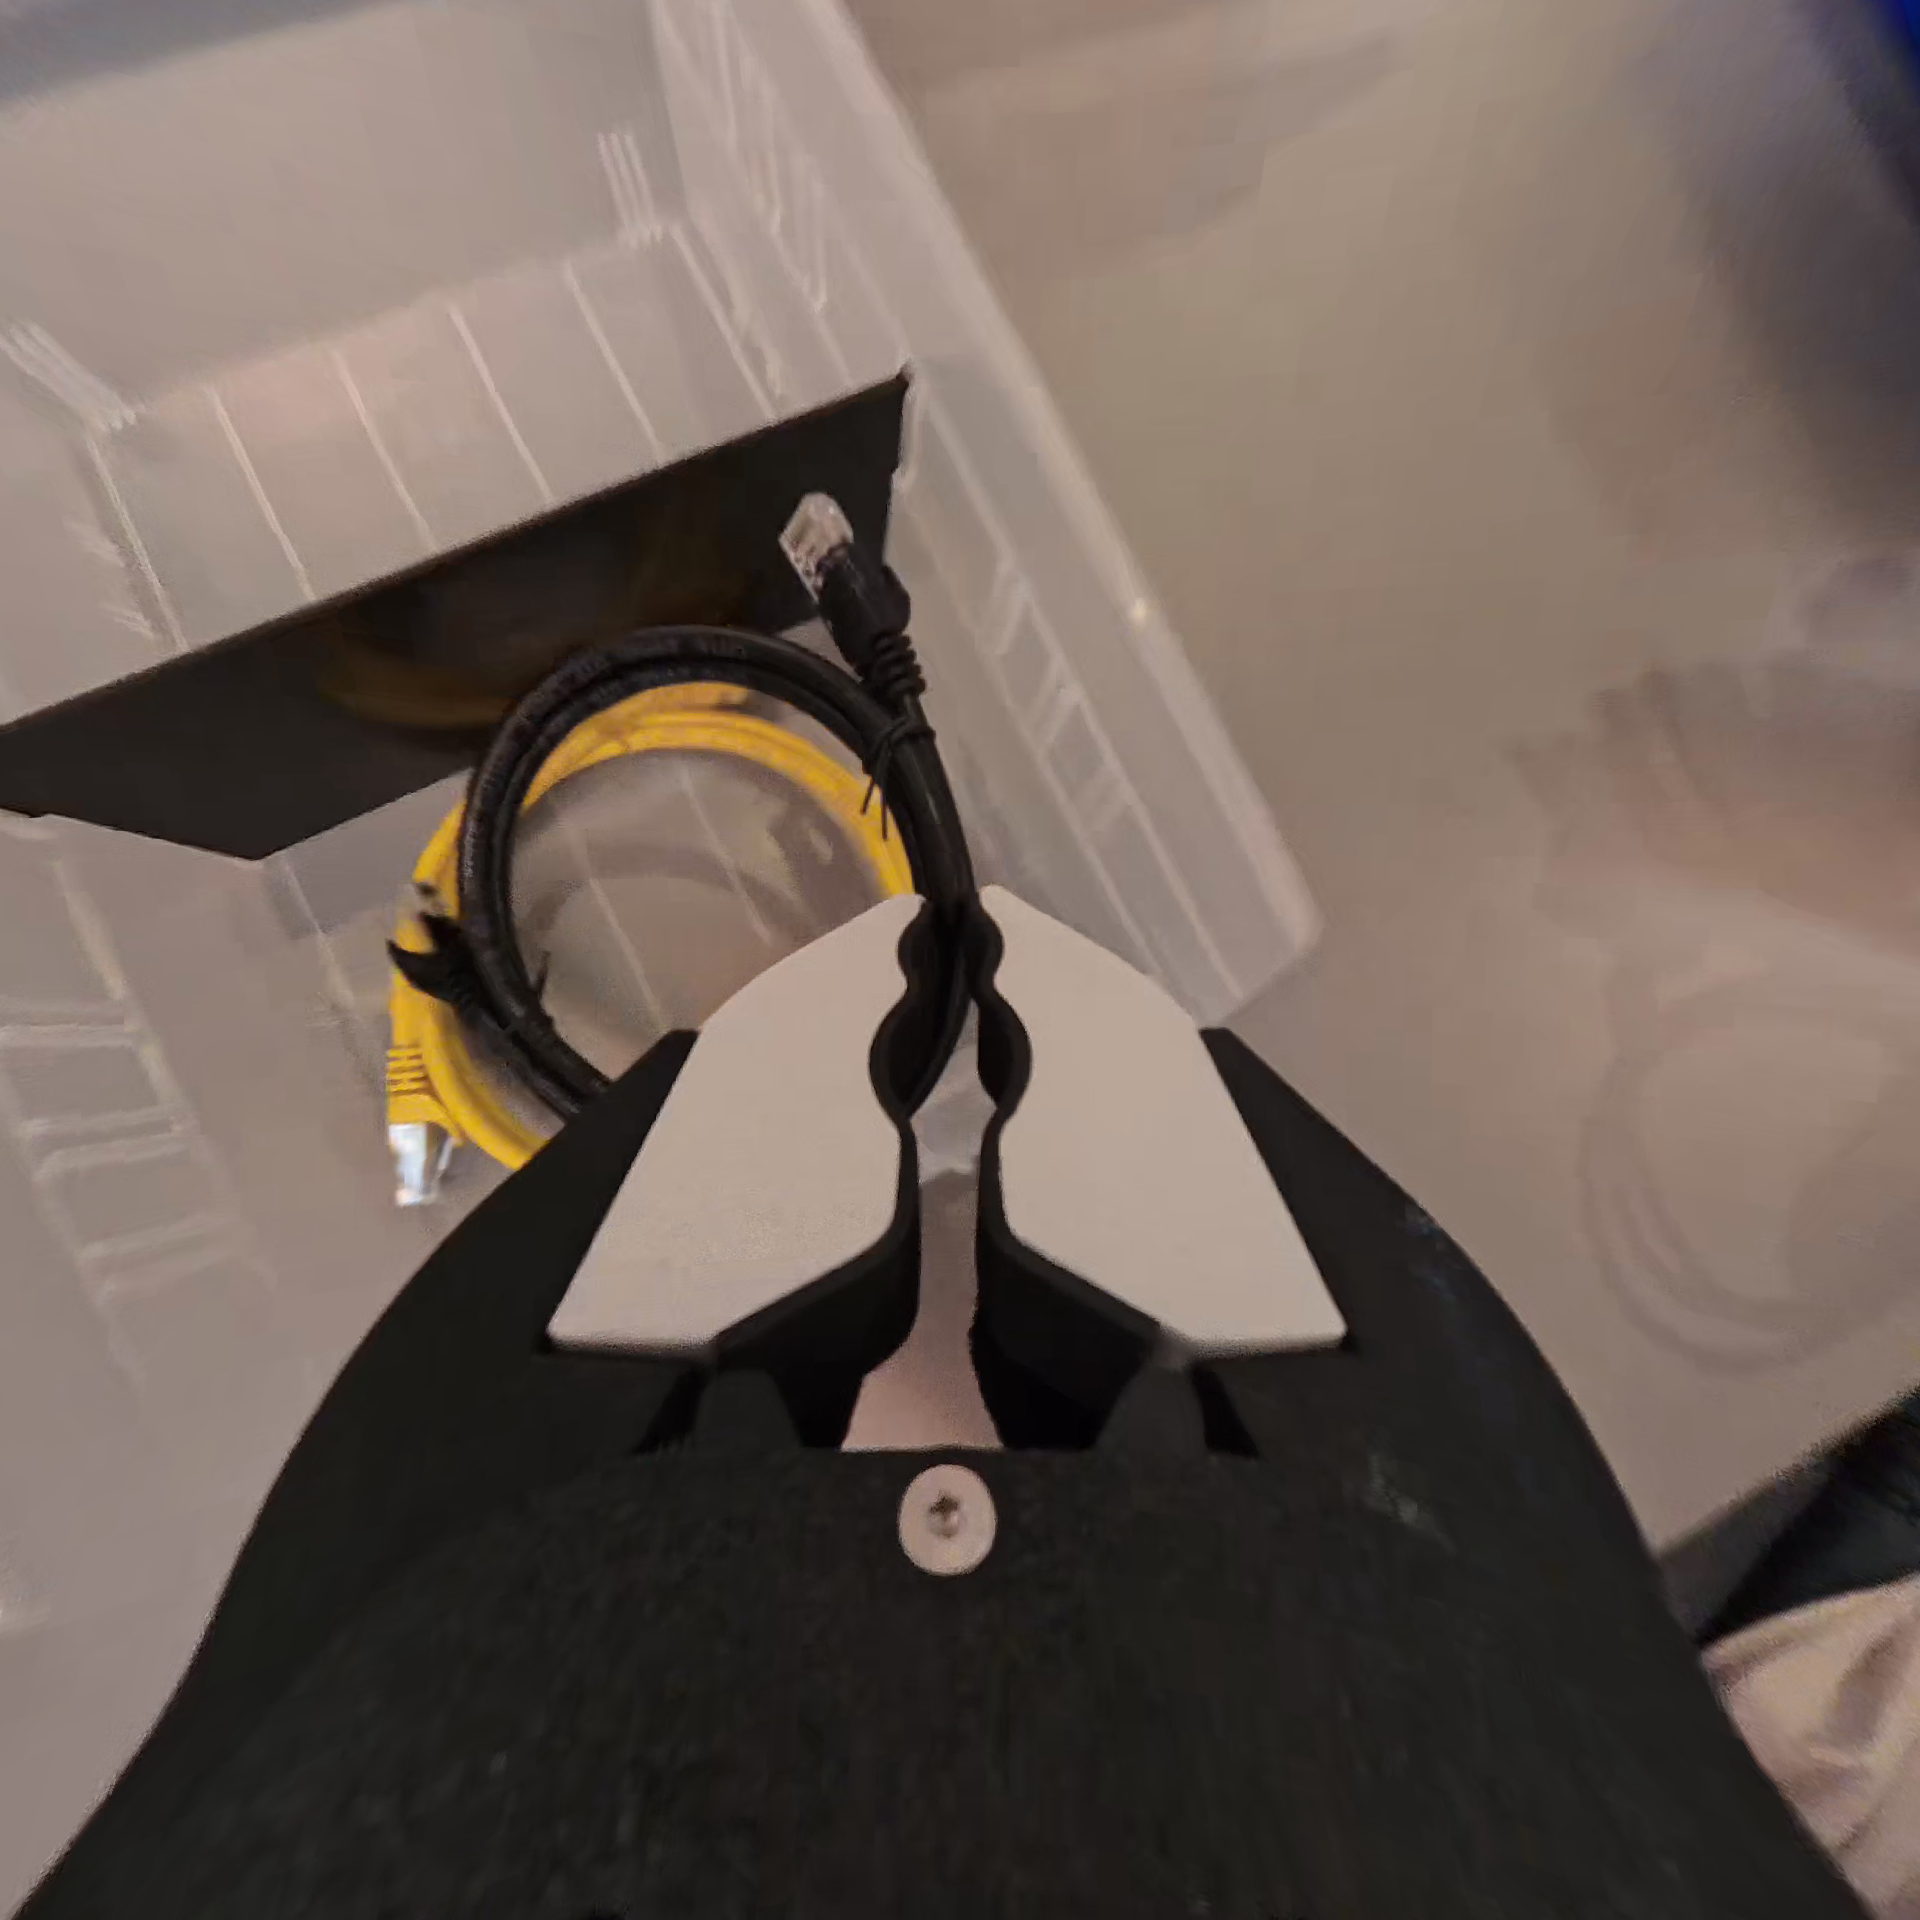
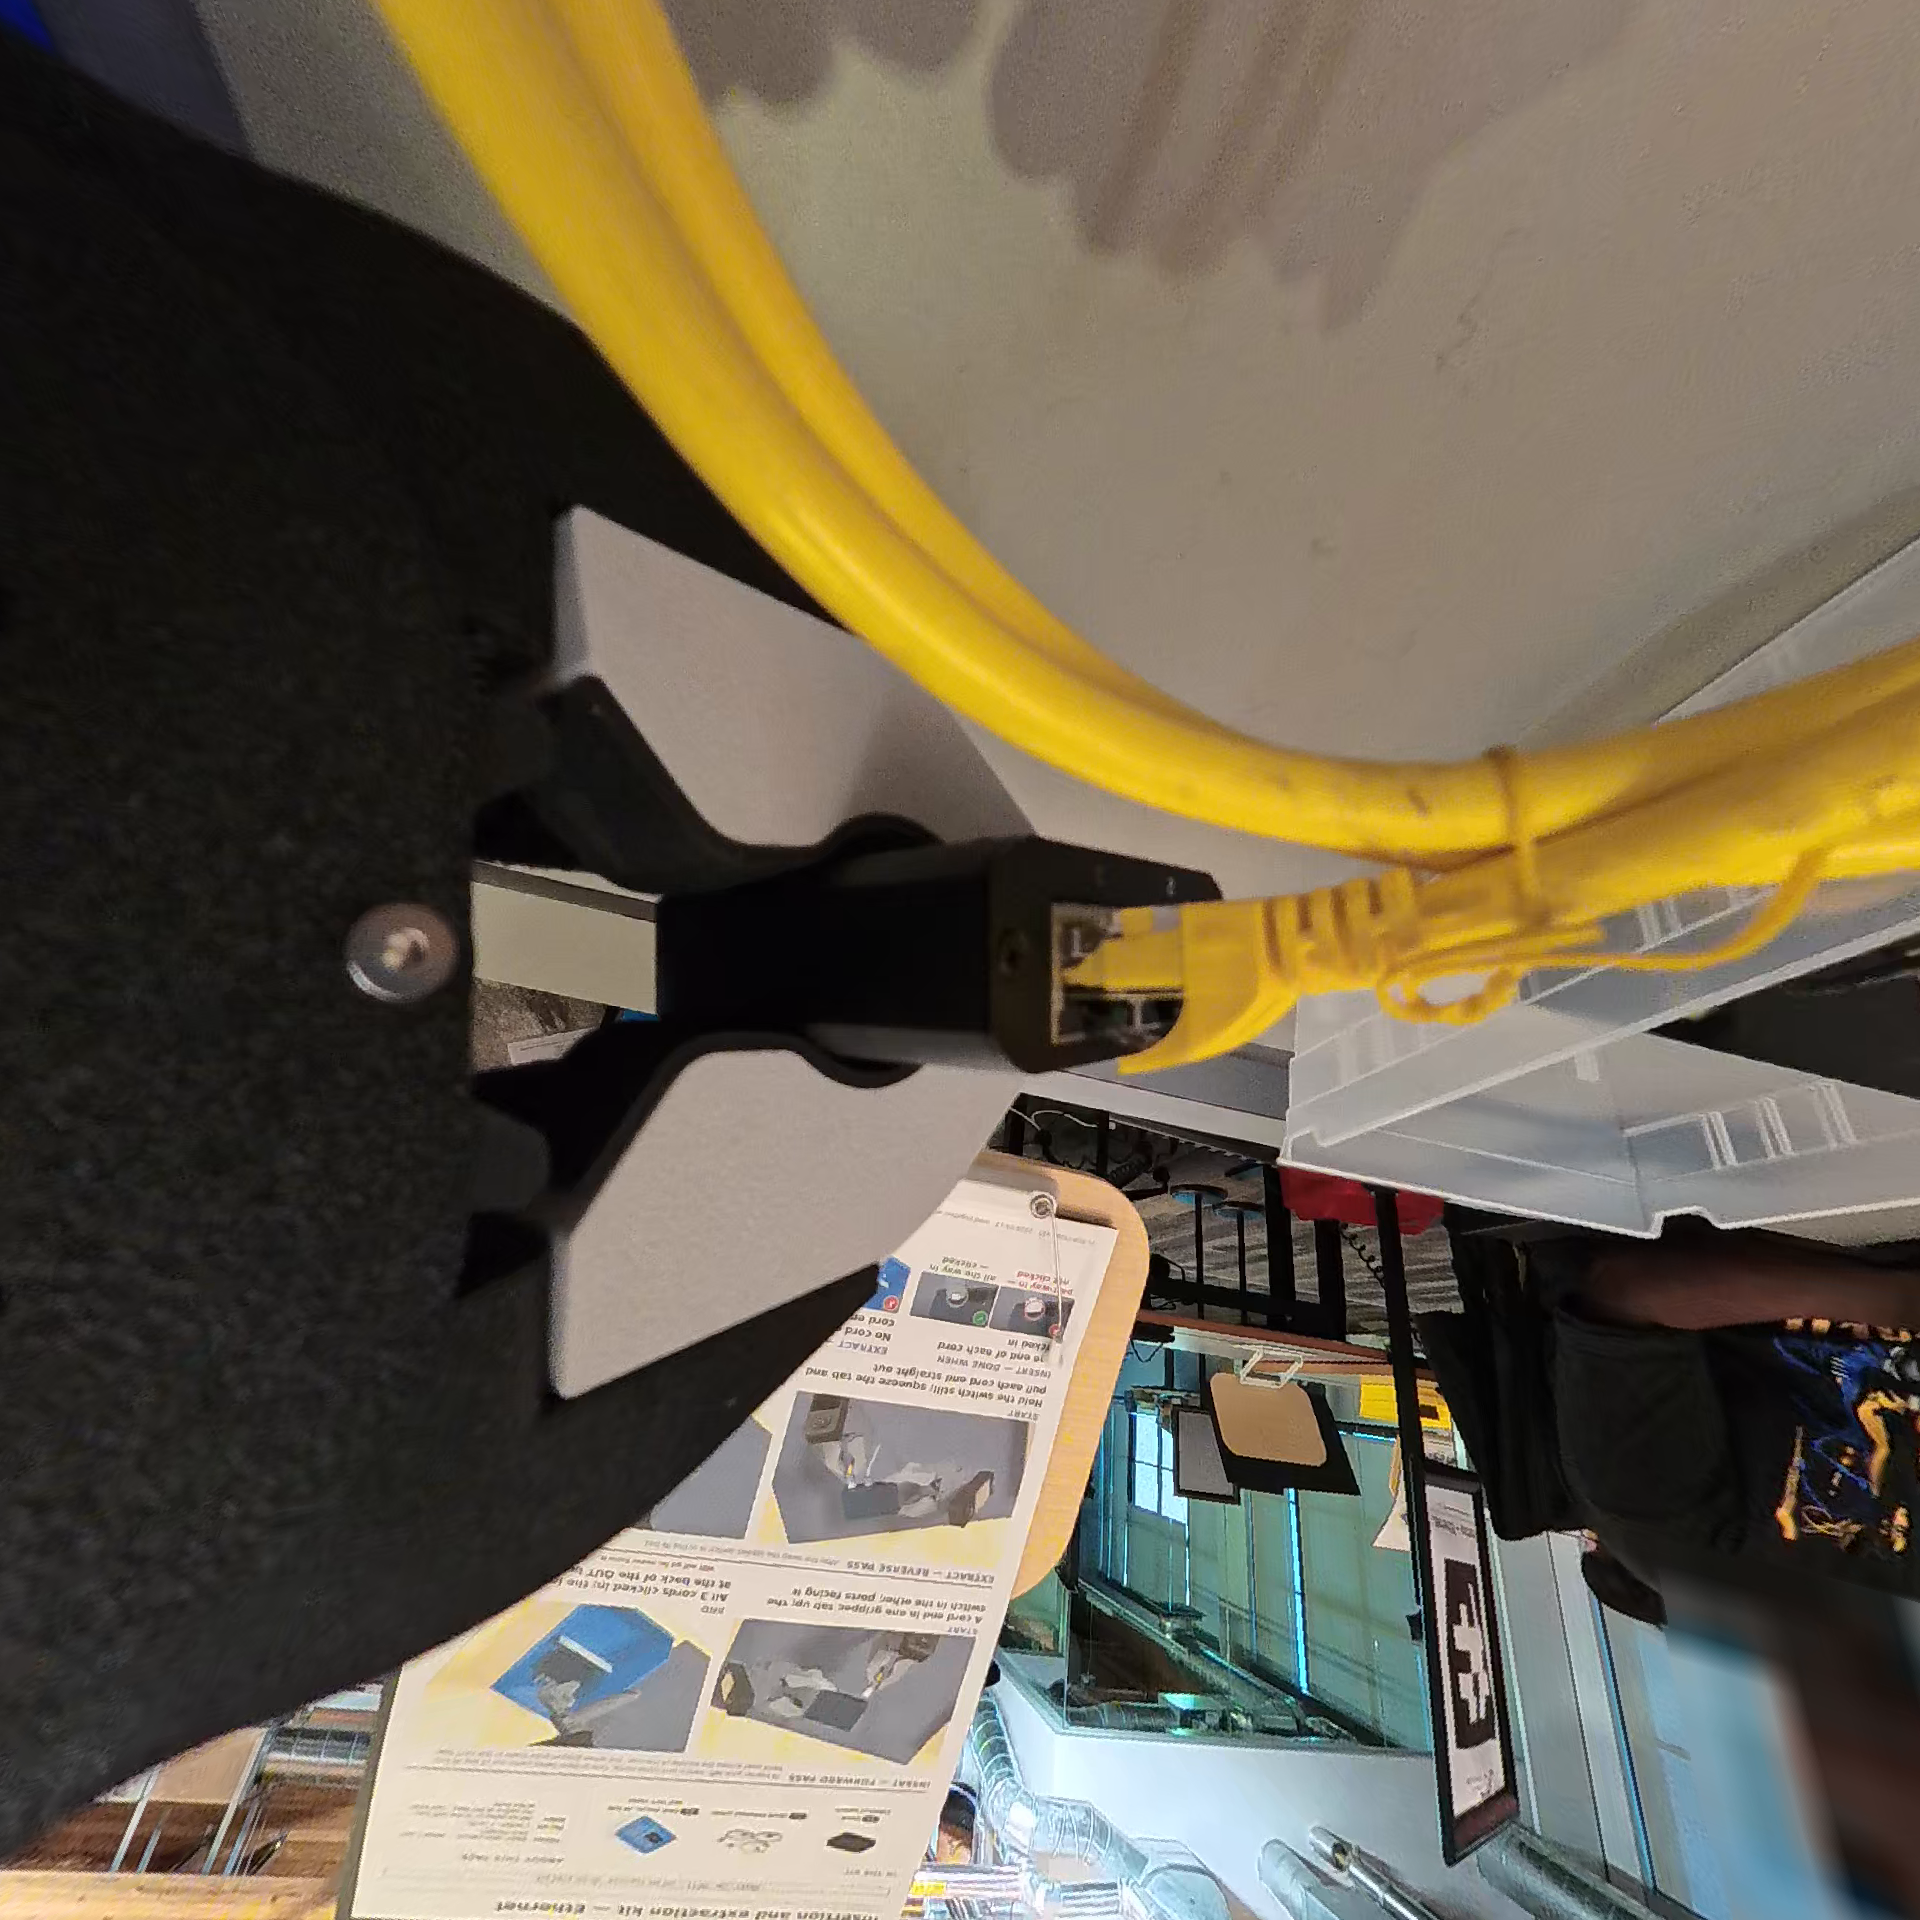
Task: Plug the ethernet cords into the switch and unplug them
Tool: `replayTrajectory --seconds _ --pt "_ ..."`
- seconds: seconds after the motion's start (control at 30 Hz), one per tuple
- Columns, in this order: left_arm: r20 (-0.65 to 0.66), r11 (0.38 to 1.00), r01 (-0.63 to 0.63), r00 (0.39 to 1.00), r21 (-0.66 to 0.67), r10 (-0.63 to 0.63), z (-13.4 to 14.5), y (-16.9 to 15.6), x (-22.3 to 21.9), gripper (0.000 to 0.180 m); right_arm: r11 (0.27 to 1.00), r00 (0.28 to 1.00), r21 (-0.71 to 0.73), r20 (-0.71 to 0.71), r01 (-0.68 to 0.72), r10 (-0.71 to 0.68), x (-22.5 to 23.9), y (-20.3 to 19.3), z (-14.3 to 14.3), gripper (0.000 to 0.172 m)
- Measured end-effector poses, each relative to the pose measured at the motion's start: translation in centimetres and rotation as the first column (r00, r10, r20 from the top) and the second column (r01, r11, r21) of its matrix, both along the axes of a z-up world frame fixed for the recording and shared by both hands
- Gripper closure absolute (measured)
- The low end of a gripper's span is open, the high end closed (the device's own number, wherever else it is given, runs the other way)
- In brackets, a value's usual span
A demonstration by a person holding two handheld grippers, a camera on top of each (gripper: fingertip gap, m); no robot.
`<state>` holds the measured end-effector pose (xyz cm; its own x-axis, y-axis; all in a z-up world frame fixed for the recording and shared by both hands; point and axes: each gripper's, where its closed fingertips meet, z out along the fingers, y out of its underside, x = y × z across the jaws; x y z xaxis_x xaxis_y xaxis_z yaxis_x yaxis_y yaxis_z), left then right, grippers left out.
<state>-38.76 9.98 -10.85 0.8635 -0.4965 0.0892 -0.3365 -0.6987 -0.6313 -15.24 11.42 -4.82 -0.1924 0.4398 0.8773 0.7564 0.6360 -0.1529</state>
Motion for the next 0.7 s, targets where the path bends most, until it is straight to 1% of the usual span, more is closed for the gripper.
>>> replayTrajectory --seconds 0.1,0.17,0.2,0.27,0.33,0.4,0.5,0.53,0.57,0.6,0.67,0.7 --pt "0.195 0.997 0.045 0.979 0.071 -0.058 4.3 -2.4 1.2 0.176 1.000 1.000 0.000 -0.005 0.003 -0.003 0.2 0.1 0.2 0.147" --pt "0.334 0.988 0.098 0.933 0.121 -0.134 7.5 -4.7 2.7 0.177 1.000 1.000 0.004 -0.006 0.006 -0.006 0.3 0.1 0.4 0.147" --pt "0.404 0.981 0.131 0.897 0.144 -0.179 9.0 -6.1 3.6 0.177 1.000 1.000 0.007 -0.008 0.006 -0.006 0.3 0.1 0.5 0.147" --pt "0.537 0.958 0.222 0.794 0.180 -0.285 11.4 -9.2 5.9 0.176 1.000 1.000 0.011 -0.014 0.007 -0.007 0.4 0.1 0.7 0.147" --pt "0.647 0.937 0.289 0.680 0.196 -0.345 12.5 -11.9 7.9 0.176 1.000 1.000 0.012 -0.022 0.009 -0.009 0.5 0.1 1.0 0.147" --pt "0.751 0.929 0.333 0.570 0.162 -0.335 12.0 -13.8 9.3 0.176 1.000 1.000 0.017 -0.026 0.013 -0.012 0.7 0.2 1.2 0.147" --pt "0.896 0.910 0.401 0.357 0.107 -0.263 10.5 -16.0 10.7 0.178 1.000 0.999 0.017 -0.030 0.019 -0.018 1.0 0.2 1.5 0.147" --pt "0.924 0.906 0.413 0.306 0.089 -0.231 9.8 -16.4 11.1 0.178 1.000 0.999 0.016 -0.031 0.019 -0.019 1.1 0.1 1.5 0.147" --pt "0.939 0.906 0.419 0.285 0.059 -0.193 8.6 -16.6 11.4 0.178 1.000 0.999 0.016 -0.031 0.021 -0.020 1.1 0.2 1.4 0.147" --pt "0.947 0.909 0.417 0.282 0.024 -0.154 7.3 -16.7 11.5 0.178 1.000 0.999 0.015 -0.029 0.022 -0.022 1.2 0.2 1.4 0.147" --pt "0.949 0.915 0.401 0.303 -0.047 -0.084 4.8 -16.2 11.3 0.178 1.000 0.999 0.014 -0.027 0.023 -0.022 1.1 0.2 1.3 0.147" --pt "0.955 0.919 0.391 0.288 -0.048 -0.073 4.4 -15.9 10.8 0.178 1.000 0.999 0.013 -0.025 0.021 -0.020 1.1 0.2 1.2 0.147"
